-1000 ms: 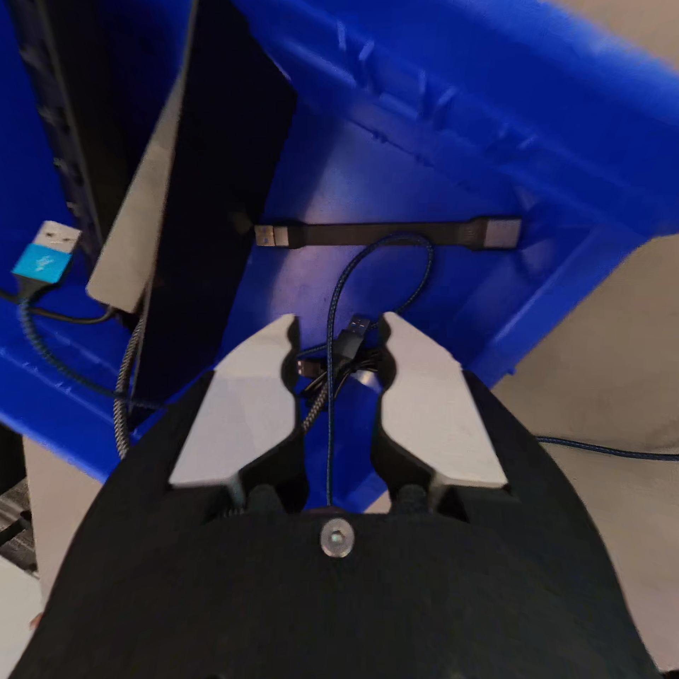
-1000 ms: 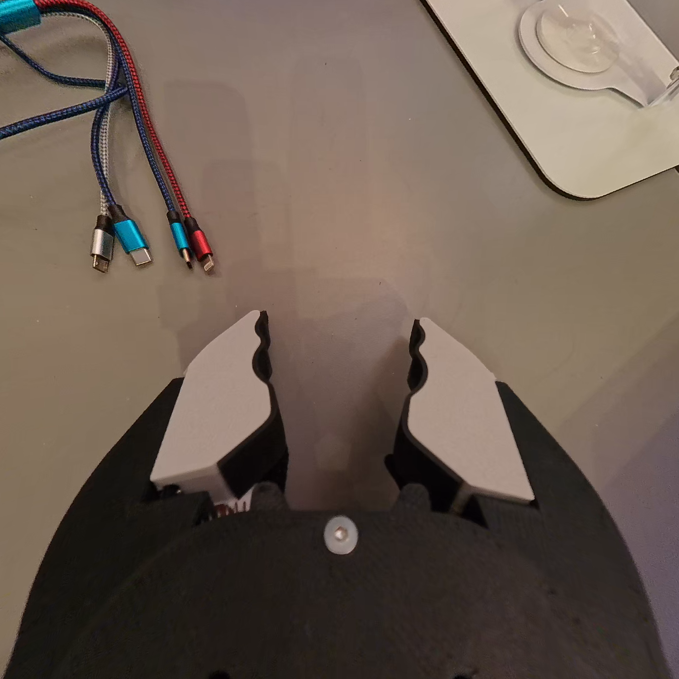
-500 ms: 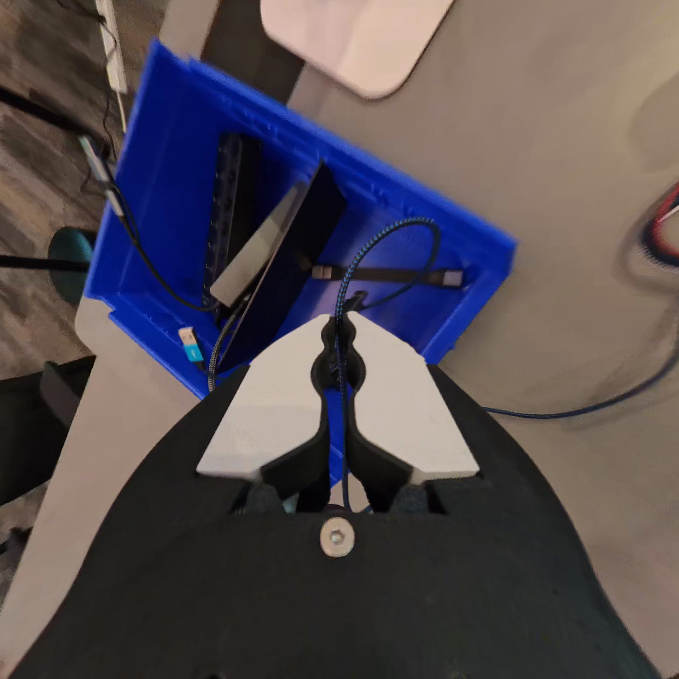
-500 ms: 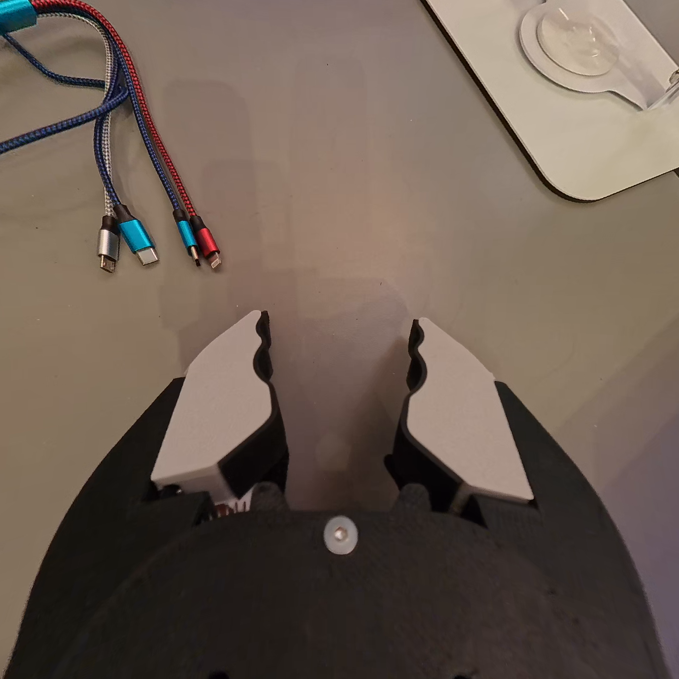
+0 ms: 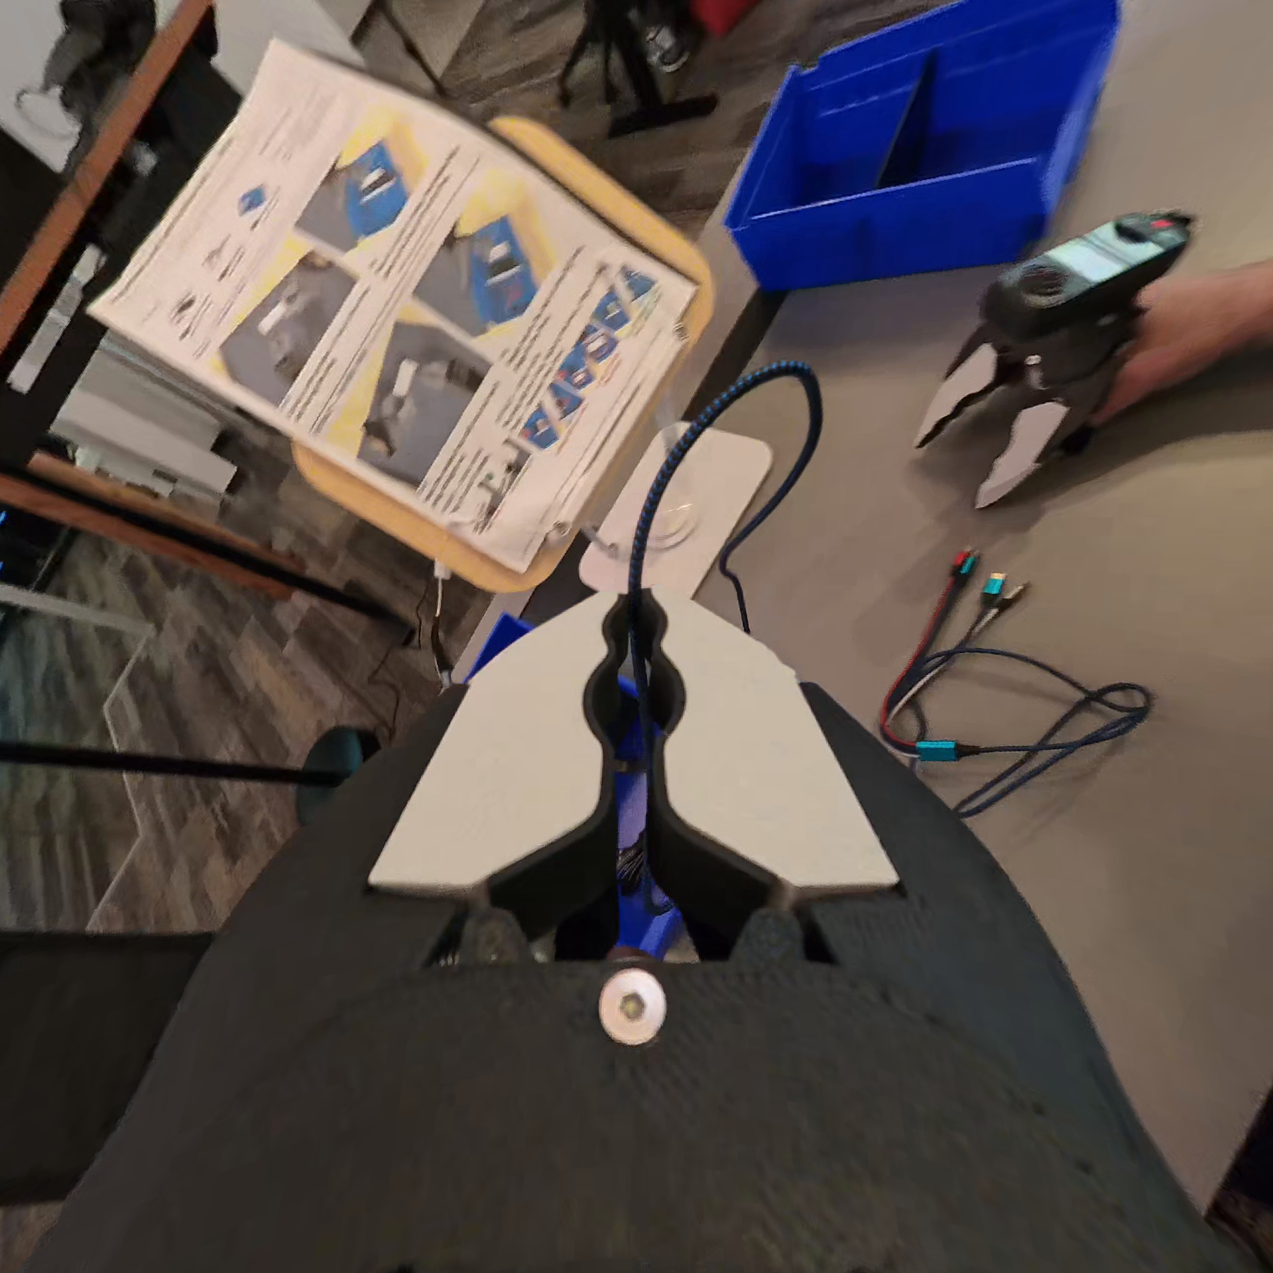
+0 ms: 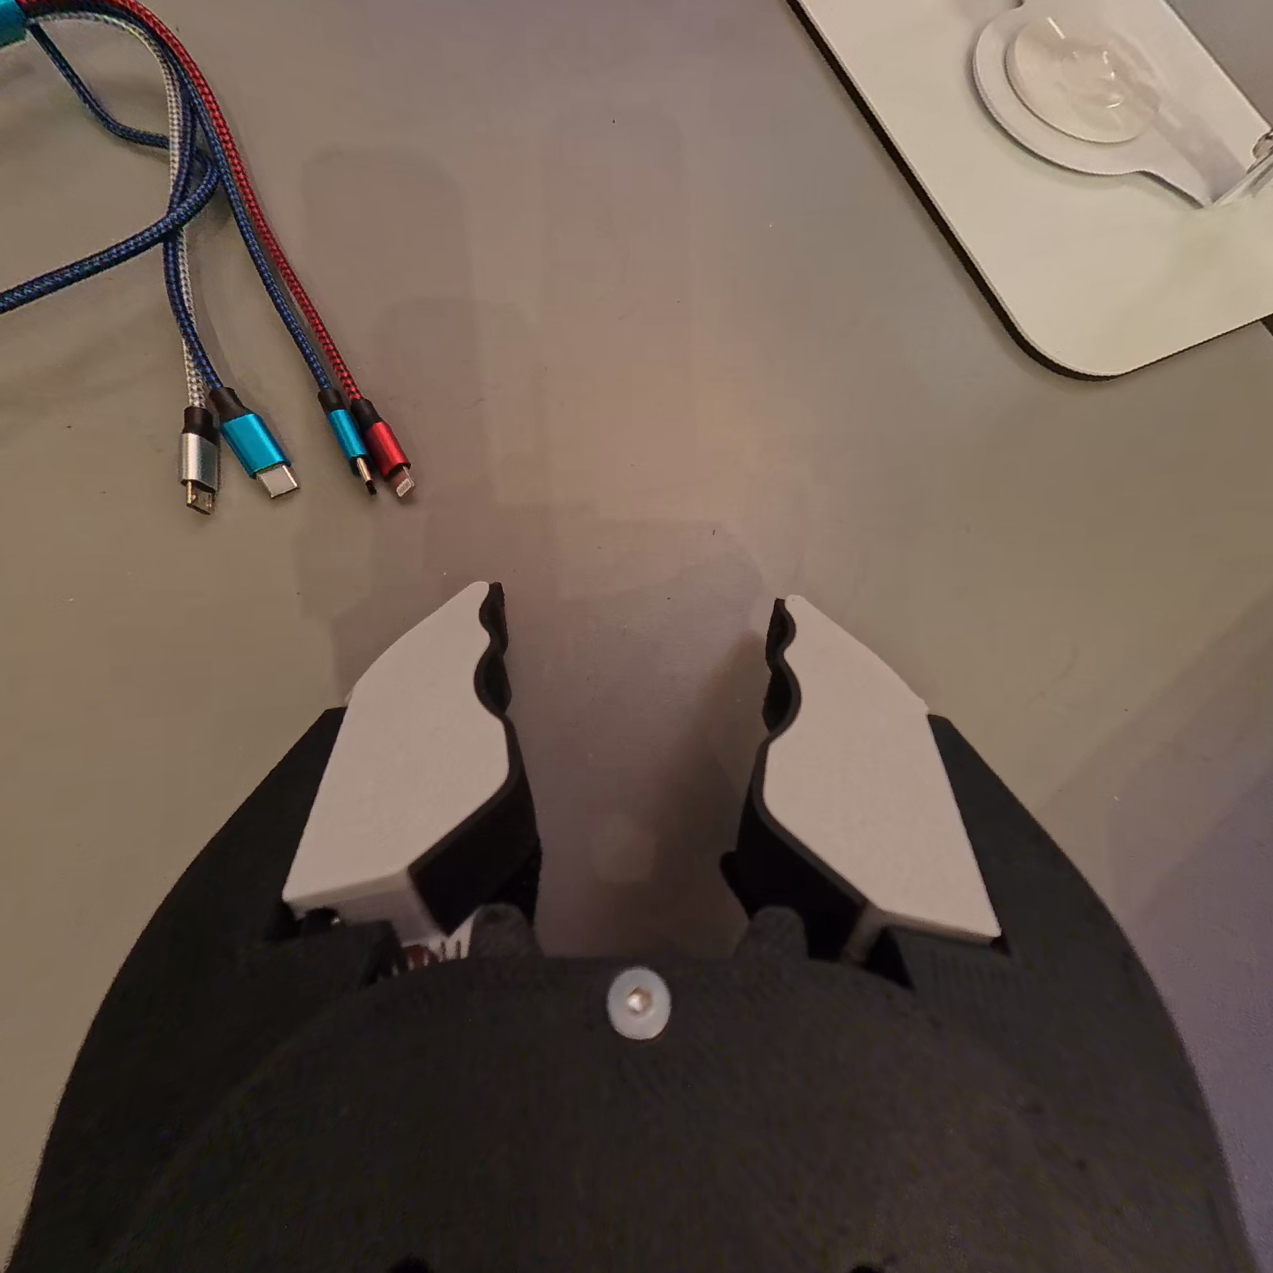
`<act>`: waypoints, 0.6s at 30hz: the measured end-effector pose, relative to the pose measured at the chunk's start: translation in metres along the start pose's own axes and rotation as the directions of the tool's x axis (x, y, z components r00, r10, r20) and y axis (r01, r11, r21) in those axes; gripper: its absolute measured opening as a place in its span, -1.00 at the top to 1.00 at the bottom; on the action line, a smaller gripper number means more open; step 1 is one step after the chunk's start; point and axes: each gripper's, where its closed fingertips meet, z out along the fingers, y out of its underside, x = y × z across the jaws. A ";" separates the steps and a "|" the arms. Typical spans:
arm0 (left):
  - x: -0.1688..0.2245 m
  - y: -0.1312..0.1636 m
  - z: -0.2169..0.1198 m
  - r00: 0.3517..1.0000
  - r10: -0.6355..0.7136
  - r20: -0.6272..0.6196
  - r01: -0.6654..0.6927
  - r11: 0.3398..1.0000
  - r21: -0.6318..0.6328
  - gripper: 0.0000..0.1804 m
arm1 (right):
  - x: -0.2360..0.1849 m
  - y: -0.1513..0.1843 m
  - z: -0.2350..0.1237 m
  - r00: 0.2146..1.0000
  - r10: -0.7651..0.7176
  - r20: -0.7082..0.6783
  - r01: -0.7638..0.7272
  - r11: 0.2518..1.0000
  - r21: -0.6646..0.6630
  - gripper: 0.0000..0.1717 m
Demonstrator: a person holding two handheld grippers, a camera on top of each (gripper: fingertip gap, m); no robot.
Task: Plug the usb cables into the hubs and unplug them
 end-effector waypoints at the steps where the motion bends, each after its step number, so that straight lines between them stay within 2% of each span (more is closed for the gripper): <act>1: 0.012 -0.008 0.001 1.000 0.018 -0.009 -0.018 1.000 0.016 0.97 | 0.000 0.000 0.000 1.000 0.000 0.000 0.000 1.000 0.000 0.16; 3: 0.042 -0.018 0.007 0.995 0.004 -0.095 0.002 0.998 0.070 0.97 | 0.000 0.000 0.000 1.000 0.000 0.000 0.000 1.000 0.000 0.16; 5: 0.067 -0.010 0.023 0.988 -0.029 -0.148 0.040 0.997 0.069 0.97 | 0.000 0.000 0.000 1.000 0.000 0.000 0.000 1.000 0.000 0.16; 7: 0.095 0.009 0.046 0.969 -0.078 -0.236 0.090 0.995 0.038 0.97 | 0.000 0.000 0.000 1.000 -0.001 0.000 0.001 1.000 0.000 0.16; 11: 0.147 0.069 0.102 0.882 -0.244 -0.403 0.226 0.970 -0.093 0.97 | 0.000 0.000 0.000 1.000 -0.002 0.001 0.002 1.000 0.000 0.17; 13: 0.165 0.105 0.131 0.867 -0.286 -0.408 0.236 0.957 -0.170 0.95 | 0.000 0.000 0.000 1.000 -0.001 0.001 0.001 1.000 0.000 0.17; 14: 0.171 0.122 0.143 0.869 -0.283 -0.406 0.219 0.955 -0.198 0.86 | 0.000 0.000 0.000 1.000 -0.001 0.002 0.001 1.000 0.000 0.17; 17: 0.180 0.162 0.160 0.851 -0.315 -0.421 0.199 0.934 -0.297 0.29 | 0.000 0.000 0.000 1.000 -0.001 0.002 0.001 1.000 0.000 0.17; 18: 0.178 0.168 0.159 0.844 -0.323 -0.428 0.199 0.930 -0.309 0.24 | 0.000 0.000 0.000 1.000 0.000 0.002 0.000 1.000 0.000 0.17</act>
